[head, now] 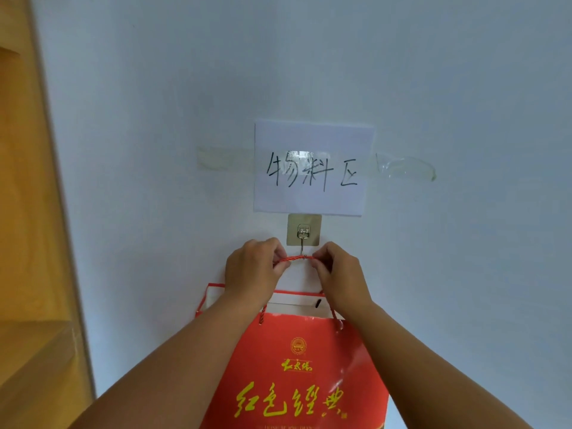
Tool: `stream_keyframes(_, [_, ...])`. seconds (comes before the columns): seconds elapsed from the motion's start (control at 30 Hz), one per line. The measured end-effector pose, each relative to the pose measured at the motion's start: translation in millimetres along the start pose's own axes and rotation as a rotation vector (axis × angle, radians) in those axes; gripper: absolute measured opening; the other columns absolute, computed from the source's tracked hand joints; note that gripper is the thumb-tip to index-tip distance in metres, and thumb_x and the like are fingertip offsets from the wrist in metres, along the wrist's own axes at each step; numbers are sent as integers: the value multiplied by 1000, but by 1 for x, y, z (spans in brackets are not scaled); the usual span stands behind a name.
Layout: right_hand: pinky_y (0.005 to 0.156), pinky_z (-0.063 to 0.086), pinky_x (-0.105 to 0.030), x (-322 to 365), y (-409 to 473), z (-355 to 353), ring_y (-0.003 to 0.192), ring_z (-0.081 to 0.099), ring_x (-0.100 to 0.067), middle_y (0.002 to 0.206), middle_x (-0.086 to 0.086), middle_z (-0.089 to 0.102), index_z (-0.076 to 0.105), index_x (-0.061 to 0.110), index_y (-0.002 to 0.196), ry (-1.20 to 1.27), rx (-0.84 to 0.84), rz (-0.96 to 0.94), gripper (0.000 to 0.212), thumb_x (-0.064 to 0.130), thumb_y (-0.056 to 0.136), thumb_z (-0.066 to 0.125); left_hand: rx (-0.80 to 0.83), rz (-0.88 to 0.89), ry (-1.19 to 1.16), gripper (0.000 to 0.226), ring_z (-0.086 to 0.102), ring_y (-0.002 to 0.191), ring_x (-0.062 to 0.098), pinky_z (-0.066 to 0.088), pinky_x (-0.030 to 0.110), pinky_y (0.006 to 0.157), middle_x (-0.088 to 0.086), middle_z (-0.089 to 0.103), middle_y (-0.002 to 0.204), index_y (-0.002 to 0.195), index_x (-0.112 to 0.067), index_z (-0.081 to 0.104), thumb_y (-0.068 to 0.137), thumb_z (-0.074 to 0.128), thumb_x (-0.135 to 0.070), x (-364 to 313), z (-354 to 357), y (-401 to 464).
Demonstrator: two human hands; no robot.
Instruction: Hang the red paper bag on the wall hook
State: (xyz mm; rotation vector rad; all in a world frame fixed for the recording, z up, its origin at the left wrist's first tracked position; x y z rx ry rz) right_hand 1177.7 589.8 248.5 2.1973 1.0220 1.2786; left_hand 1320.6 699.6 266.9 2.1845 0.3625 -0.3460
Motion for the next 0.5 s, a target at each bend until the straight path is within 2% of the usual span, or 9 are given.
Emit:
stream_keyframes(0.1, [71, 59, -44, -4, -9, 8, 73, 69, -16, 79, 3, 72, 65, 15, 88, 17, -7, 19, 9, 13, 95, 70, -3, -13, -29, 17, 59, 72, 9, 45, 26, 57, -10, 71, 76, 87, -28, 71, 81, 80, -40, 5, 8, -9])
stream_keyframes(0.27, [68, 59, -45, -8, -29, 17, 70, 69, -15, 74, 6, 70, 63, 14, 88, 60, -55, 61, 11, 15, 96, 69, 17, -32, -98, 21, 64, 74, 8, 60, 35, 63, -11, 72, 82, 95, -31, 66, 84, 76, -46, 12, 25, -34])
stream_keyframes(0.33, [69, 60, -43, -8, -36, 18, 74, 70, -13, 78, 7, 72, 66, 16, 93, 65, -55, 63, 6, 19, 97, 69, 9, -12, -113, 24, 64, 74, 7, 57, 26, 61, -11, 73, 85, 96, -30, 67, 85, 74, -49, 14, 25, -42])
stream_keyframes(0.4, [75, 61, -36, -5, -44, 16, 81, 71, -8, 87, 9, 74, 69, 19, 100, 18, -51, 66, 4, 22, 98, 68, -5, 7, -98, 24, 63, 73, 7, 48, 17, 58, -11, 72, 86, 96, -28, 68, 86, 72, -49, 13, 16, -51])
stream_keyframes(0.5, [78, 60, -33, -4, -58, 3, 86, 69, -5, 94, 13, 73, 71, 24, 106, -7, -89, 72, 9, 24, 97, 69, -21, 21, -85, 20, 66, 79, 9, 56, 26, 65, -8, 73, 91, 98, -25, 68, 89, 71, -43, 10, 4, -69])
Point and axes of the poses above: each hand's wrist, its own y-axis towards the middle knuckle, its own z-axis out of the palm, x = y × z, the point moved 5 cm from there along y, towards the middle knuckle
